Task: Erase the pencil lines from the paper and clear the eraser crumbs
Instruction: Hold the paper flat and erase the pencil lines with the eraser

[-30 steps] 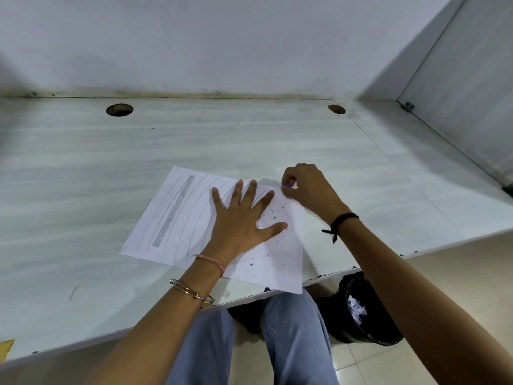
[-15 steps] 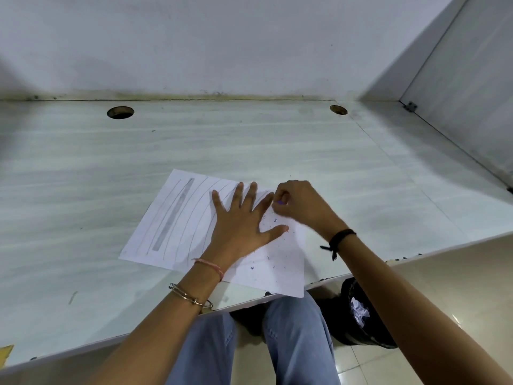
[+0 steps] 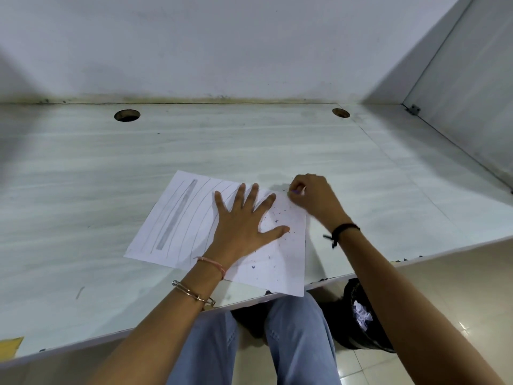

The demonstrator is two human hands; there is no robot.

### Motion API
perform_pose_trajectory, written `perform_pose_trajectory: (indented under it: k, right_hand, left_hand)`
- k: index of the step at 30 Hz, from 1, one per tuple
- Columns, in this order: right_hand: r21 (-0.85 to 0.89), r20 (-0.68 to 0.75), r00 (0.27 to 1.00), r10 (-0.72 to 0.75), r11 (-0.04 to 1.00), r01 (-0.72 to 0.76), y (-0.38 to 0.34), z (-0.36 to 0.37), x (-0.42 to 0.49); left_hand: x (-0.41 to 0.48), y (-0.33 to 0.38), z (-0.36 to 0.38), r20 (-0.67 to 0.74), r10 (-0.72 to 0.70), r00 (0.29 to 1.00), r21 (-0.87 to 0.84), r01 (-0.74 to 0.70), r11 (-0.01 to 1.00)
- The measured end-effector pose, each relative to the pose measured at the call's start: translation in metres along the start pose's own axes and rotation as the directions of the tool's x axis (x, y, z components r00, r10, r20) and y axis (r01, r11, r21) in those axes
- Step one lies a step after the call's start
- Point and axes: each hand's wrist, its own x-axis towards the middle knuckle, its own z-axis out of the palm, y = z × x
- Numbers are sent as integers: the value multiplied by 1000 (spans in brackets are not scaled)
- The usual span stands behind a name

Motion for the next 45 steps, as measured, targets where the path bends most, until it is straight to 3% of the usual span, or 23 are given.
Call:
perform_pose_trajectory:
  k: [3, 6, 8, 10, 12, 13, 15, 18, 21, 26, 29, 31, 35, 39, 43, 45]
  right_hand:
    - [-50, -42, 998, 49, 997, -51, 11, -16, 14]
    - [123, -108, 994, 18, 992, -5, -3, -25, -2]
    - [289, -70, 998, 4, 957, 16, -16, -23, -22]
    - [375, -3, 999, -47, 926, 45, -29, -15, -41]
    - [353, 59, 995, -83, 934, 57, -33, -1, -54]
    - [337, 82, 993, -80, 940, 48, -33, 5, -58]
    - [366, 91, 995, -37, 930, 1, -29, 13, -63]
    - [417, 48, 999, 1, 909, -21, -25, 14, -66]
    - [422, 22, 1000, -12, 906, 2, -26, 15, -69]
    - [465, 118, 991, -57, 885, -5, -41, 17, -81]
    - [372, 167, 962, -215, 918, 140, -52, 22, -94]
    - [378, 177, 957, -231, 913, 151, -55, 24, -96]
    - [382, 142, 970, -199, 915, 132, -58, 22, -91]
    - [317, 251, 889, -382, 900, 298, -60, 16, -99]
    - [319, 169, 940, -296, 919, 232, -63, 18, -89]
    - [305, 216, 913, -347, 912, 275, -64, 17, -90]
  left_hand:
    - [0, 1, -1, 0, 4, 1000, 13, -4, 1000]
    - [1, 0, -2, -5, 15, 1000, 32, -15, 999]
    - [3, -3, -2, -34, 64, 997, 102, -60, 993]
    - [6, -3, -4, -105, 73, 992, 52, -68, 996]
    - [10, -3, -12, -172, -5, 985, -278, -44, 960]
    - [10, -3, -19, -136, -48, 989, -473, -22, 881]
    - [8, -8, -27, -123, -50, 991, -664, -45, 746]
    - [-9, -25, -26, -221, 47, 974, -520, -159, 839]
    - [-38, -41, -21, -266, 58, 962, -367, -157, 917]
    - [-62, -38, -17, -12, 14, 1000, -131, -15, 991]
    - [-55, -30, -12, 9, -48, 999, -43, 48, 998]
    - [-53, -27, -9, -8, -56, 998, 31, 57, 998]
    - [-56, -26, -9, -11, -63, 998, 56, 64, 996]
    - [-56, -25, -9, -12, -45, 999, 85, 45, 995]
    - [-55, -26, -9, 2, -31, 1000, 115, 31, 993]
    - [-54, -26, -8, 1, -34, 999, 103, 34, 994]
